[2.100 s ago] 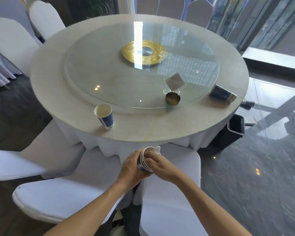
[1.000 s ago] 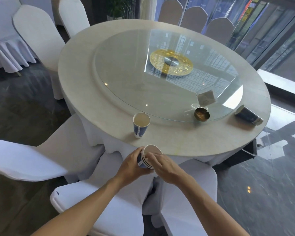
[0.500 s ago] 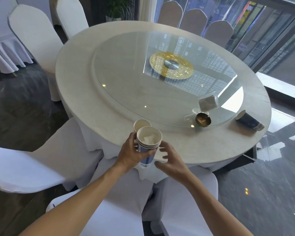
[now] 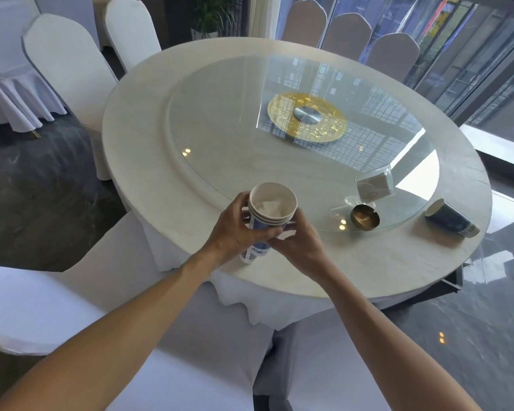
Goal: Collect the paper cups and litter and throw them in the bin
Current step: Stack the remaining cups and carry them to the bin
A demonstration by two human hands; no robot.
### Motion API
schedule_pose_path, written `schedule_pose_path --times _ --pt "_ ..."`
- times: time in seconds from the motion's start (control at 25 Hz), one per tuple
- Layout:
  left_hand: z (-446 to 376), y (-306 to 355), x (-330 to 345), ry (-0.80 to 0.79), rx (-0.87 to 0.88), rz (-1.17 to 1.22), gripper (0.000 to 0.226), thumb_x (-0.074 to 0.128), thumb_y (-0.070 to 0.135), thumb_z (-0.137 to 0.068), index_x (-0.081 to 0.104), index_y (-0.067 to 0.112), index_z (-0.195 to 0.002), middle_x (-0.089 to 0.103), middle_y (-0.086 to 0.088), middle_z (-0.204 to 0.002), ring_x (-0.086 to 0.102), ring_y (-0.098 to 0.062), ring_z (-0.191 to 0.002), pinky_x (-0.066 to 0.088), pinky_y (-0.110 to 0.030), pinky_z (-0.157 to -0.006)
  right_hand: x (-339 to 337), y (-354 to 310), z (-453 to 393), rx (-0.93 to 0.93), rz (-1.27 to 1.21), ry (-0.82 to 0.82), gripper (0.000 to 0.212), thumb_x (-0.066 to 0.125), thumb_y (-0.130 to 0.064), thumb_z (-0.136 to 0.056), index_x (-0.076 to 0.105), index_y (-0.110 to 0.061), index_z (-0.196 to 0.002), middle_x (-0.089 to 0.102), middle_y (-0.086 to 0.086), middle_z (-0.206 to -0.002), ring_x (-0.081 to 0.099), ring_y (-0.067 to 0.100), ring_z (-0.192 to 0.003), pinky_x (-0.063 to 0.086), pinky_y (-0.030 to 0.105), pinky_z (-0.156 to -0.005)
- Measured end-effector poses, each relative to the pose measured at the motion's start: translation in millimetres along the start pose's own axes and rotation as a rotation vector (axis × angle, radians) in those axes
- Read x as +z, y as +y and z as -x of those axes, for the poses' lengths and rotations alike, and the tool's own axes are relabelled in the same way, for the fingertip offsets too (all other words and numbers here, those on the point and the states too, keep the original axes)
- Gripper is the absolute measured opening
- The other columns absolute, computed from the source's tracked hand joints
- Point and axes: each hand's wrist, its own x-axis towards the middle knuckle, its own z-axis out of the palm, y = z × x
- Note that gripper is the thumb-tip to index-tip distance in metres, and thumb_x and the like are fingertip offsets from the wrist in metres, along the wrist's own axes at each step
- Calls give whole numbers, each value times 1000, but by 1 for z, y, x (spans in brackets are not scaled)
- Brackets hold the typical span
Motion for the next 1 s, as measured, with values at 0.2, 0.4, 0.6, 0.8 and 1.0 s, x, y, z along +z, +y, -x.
schedule_pose_path --times 0.2,0.4,0.6,0.8,1.0 --pt "-23 -7 -11 -2 -7 11 85 97 38 -64 56 29 -138 69 14 -131 64 -10 -126 54 -31 -103 11 -3 -31 23 -17 -9 65 83 -34 -70 51 -35 -126 66 -12 -119 66 7 -103 58 35 -82" --pt "-23 -48 -16 -127 -104 -60 101 95 25 -71 38 42 -154 58 19 -147 50 -1 -140 43 -17 -103 26 16 -39 94 -18 -30 61 89 -29 -67 51 -44 -113 67 -14 -114 65 1 -99 56 31 -80" --pt "-17 -115 -3 -157 -346 -125 112 89 11 -76 22 22 -165 35 1 -168 32 -13 -156 33 -26 -115 37 50 -33 212 -19 -36 59 86 -34 -69 48 -57 -108 65 -23 -113 62 -9 -100 53 29 -82" --pt "-31 -141 22 -207 -308 -241 92 85 8 -78 39 19 -157 55 6 -149 50 -15 -139 42 -26 -103 39 73 -26 287 -54 -64 74 85 -31 -72 47 -43 -135 65 -27 -117 61 -12 -104 53 25 -83" --pt "-28 -139 47 -203 -209 -245 60 90 12 -71 63 16 -126 68 -1 -120 64 -19 -110 54 -33 -90 26 75 -11 332 -108 -12 71 86 -27 -75 49 -38 -134 67 -20 -120 62 -5 -109 53 22 -81"
